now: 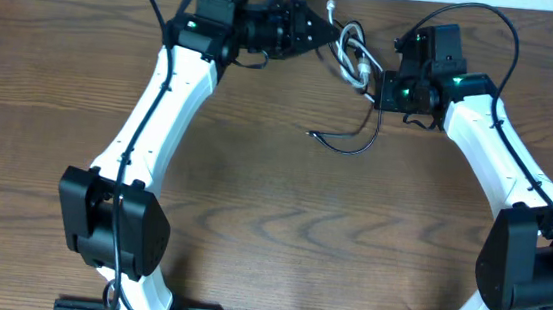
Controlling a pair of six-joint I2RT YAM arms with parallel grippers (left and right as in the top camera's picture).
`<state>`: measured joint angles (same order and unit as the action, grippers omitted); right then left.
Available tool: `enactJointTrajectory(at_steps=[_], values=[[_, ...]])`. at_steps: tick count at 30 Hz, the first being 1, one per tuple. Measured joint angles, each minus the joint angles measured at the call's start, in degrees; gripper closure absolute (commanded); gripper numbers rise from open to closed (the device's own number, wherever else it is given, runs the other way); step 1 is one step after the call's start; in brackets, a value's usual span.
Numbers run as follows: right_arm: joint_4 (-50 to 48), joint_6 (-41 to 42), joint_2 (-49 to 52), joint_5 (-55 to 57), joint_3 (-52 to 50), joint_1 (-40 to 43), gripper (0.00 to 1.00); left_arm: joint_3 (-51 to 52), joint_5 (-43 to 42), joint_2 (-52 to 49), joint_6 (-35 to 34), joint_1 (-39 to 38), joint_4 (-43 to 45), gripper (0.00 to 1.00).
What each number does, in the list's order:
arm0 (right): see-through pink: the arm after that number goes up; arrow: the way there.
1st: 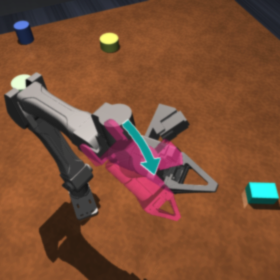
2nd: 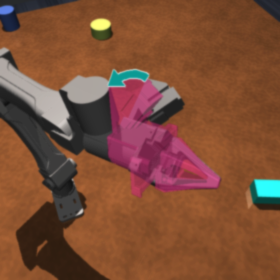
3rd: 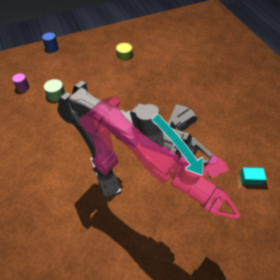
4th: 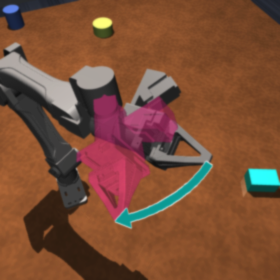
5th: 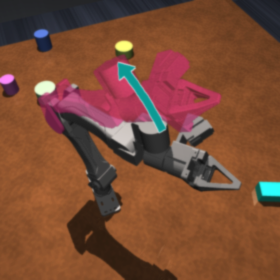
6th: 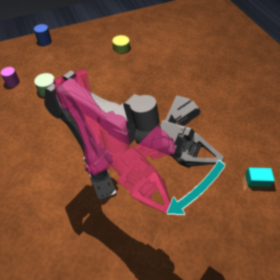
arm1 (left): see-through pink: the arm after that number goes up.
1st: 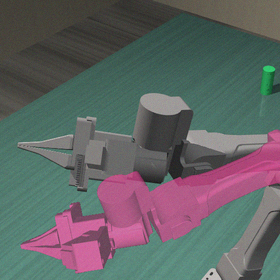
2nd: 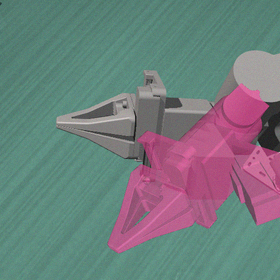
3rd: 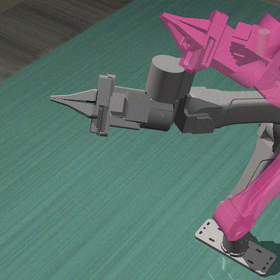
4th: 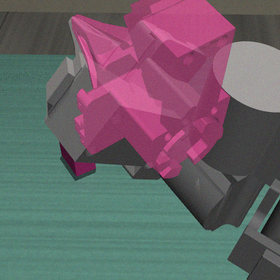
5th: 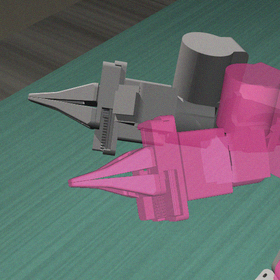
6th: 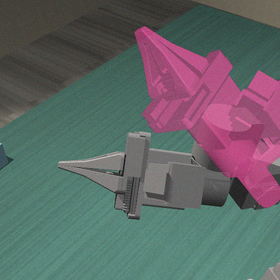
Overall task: Untangle cables
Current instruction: 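Pull the white cable rightward with the right gripper, separating it from black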
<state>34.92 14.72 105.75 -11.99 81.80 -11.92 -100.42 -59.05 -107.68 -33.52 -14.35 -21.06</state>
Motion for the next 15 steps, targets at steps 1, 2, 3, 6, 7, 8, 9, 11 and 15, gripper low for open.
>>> enactJointTrajectory(at_steps=[1, 2, 3, 6, 7, 8, 9, 11, 15], values=[[0.2, 0.1, 0.0, 0.5, -0.4, 0.0, 0.99, 0.0, -0.5, 0.0, -0.6, 0.4, 0.8, 0.93], [0.9, 0.2, 0.0, 1.1, -1.1, 0.0, 0.99, 0.0, -0.9, 0.0, -1.0, 0.8, 1.3, 0.92], [1.4, 0.2, 0.0, 1.4, -1.6, 0.0, 0.99, 0.0, -1.1, 0.0, -1.5, 1.4, 1.8, 0.93], [3.5, 0.4, 0.0, 3.0, -2.5, 0.0, 0.99, 0.0, -1.5, 0.0, -2.5, 2.7, 1.9, 0.93], [3.7, 0.4, 0.0, 3.1, -2.5, 0.0, 0.99, 0.0, -1.6, 0.0, -2.5, 2.9, 1.9, 0.93], [3.9, 0.3, 0.0, 3.3, -2.5, 0.0, 0.99, 0.0, -1.7, 0.0, -2.6, 3.1, 1.9, 0.92], [3.9, -0.2, 0.0, 3.5, -2.5, 0.0, 0.99, 0.0, -1.8, 0.0, -2.7, 3.3, 1.9, 0.93], [4.0, -1.1, 0.0, 3.3, -2.5, 0.0, 0.99, 0.0, -2.0, 0.0, -2.7, 3.4, 1.9, 0.93], [7.6, -3.2, 0.0, 2.7, -2.5, 0.0, 0.99, 0.0, -2.1, 0.0, -2.5, 3.4, 2.0, 0.92]])
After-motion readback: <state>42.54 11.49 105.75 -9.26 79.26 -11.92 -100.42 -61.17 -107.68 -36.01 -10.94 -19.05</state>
